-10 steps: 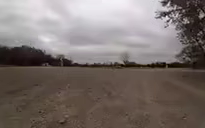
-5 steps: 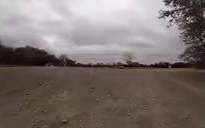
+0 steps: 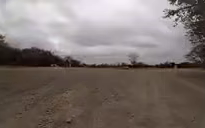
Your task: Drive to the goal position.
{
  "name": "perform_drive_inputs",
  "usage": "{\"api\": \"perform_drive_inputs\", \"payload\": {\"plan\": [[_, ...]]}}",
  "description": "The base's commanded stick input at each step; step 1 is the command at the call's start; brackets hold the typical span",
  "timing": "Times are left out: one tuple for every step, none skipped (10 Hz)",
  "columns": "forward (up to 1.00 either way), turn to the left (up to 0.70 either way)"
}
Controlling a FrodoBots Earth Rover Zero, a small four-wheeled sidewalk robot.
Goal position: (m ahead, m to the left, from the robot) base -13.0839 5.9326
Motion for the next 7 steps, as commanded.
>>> {"api": "perform_drive_inputs", "payload": {"plan": [[0.0, 0.7], [0.0, 0.7], [0.0, 0.7], [0.0, 0.7], [0.0, 0.7], [0.0, 0.7], [0.0, 0.7]]}}
